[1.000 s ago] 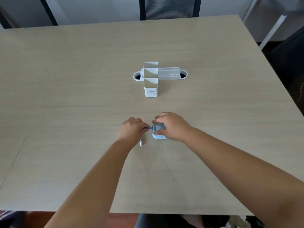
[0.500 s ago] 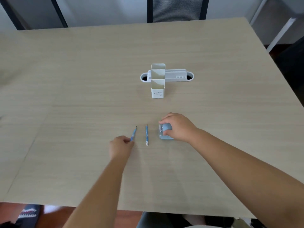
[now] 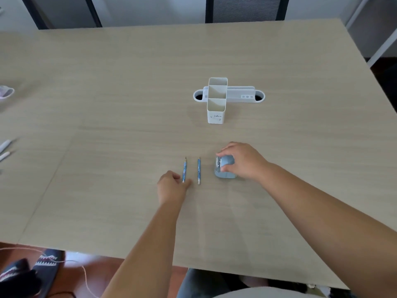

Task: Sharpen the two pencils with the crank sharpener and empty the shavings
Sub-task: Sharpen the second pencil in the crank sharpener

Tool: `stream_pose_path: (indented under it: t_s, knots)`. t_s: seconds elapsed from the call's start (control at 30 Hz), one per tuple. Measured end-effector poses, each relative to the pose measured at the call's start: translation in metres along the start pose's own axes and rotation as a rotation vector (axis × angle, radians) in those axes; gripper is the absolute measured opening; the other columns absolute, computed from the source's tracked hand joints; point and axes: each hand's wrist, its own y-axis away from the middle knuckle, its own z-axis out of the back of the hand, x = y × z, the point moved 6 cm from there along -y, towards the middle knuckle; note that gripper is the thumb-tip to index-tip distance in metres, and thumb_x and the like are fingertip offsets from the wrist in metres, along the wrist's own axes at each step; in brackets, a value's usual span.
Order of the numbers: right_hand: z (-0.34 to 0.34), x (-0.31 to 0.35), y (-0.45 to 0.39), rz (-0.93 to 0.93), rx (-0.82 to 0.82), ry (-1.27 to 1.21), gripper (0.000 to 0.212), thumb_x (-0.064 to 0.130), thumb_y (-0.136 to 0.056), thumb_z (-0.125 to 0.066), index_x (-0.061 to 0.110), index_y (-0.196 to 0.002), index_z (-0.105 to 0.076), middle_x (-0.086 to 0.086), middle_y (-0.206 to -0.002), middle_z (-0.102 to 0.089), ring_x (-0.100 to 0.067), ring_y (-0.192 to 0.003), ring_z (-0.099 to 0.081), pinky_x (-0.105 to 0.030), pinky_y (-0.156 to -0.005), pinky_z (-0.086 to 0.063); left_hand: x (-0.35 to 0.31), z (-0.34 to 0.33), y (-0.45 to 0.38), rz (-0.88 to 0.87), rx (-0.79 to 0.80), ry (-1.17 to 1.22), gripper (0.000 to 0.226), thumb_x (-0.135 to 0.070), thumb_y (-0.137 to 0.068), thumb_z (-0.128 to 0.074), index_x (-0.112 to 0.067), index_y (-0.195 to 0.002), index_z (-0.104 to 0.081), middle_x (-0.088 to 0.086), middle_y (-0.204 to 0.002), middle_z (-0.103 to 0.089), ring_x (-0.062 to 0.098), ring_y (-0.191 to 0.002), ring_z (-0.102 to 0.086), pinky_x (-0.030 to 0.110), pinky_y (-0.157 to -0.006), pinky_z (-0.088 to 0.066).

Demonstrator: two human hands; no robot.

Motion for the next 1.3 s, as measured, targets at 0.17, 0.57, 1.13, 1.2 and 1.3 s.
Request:
stream_pose_path:
  t_s: [0.17,0.57,1.13,1.2,1.3]
  knots:
    - [-0.001,0.004,0.003,0.026,0.013,0.022,0.054,0.034,-0.074,-0.073,0.026,-0.124,-0.056,0.003,-0.13,-0.055,-0.019,-0.121,-0.048,-0.035,-0.101,-0.04,-0.036,-0.027,0.004,-0.16,0.145,-0.242,0.037,-0.038,-0.073,-0.078,-0.013,-0.096,-0.064,0.002,-0.095,-0.061,0.021,-0.085,-0.062,0.028,-0.069,-0.046]
    - [0.003,-0.013,0.011,-0.103,0.026,0.081,0.062,0.027,-0.076,-0.069,0.024,-0.133,-0.045,0.0,-0.131,-0.049,-0.022,-0.12,-0.045,-0.032,-0.094,-0.04,-0.045,-0.017,0.005,-0.289,0.182,-0.168,0.01,-0.019,-0.075,-0.069,-0.019,-0.083,-0.075,-0.002,-0.074,-0.072,0.013,-0.073,-0.066,0.023,-0.067,-0.049]
    - [0.001,-0.016,0.012,-0.087,0.024,0.026,0.06,0.023,-0.077,-0.068,0.023,-0.133,-0.046,0.002,-0.134,-0.049,-0.02,-0.121,-0.045,-0.03,-0.097,-0.039,-0.054,0.014,-0.023,-0.45,0.239,0.0,0.015,-0.012,-0.086,-0.066,-0.026,-0.086,-0.072,0.001,-0.088,-0.07,0.01,-0.069,-0.054,0.008,-0.061,-0.04]
    - [0.0,-0.016,0.012,-0.086,0.022,0.02,0.061,0.024,-0.076,-0.068,0.023,-0.133,-0.046,0.001,-0.133,-0.049,-0.02,-0.121,-0.046,-0.031,-0.098,-0.04,-0.058,0.015,-0.027,-0.465,0.237,0.01,0.016,-0.012,-0.086,-0.067,-0.028,-0.084,-0.071,0.001,-0.089,-0.07,0.011,-0.071,-0.054,0.009,-0.062,-0.04]
    - [0.0,-0.018,0.011,-0.085,0.02,0.011,0.061,0.024,-0.076,-0.069,0.023,-0.133,-0.047,0.002,-0.133,-0.049,-0.019,-0.12,-0.046,-0.031,-0.098,-0.04,-0.061,0.015,-0.028,-0.476,0.236,0.017,0.016,-0.012,-0.087,-0.067,-0.027,-0.085,-0.071,0.0,-0.089,-0.07,0.01,-0.072,-0.055,0.01,-0.063,-0.041]
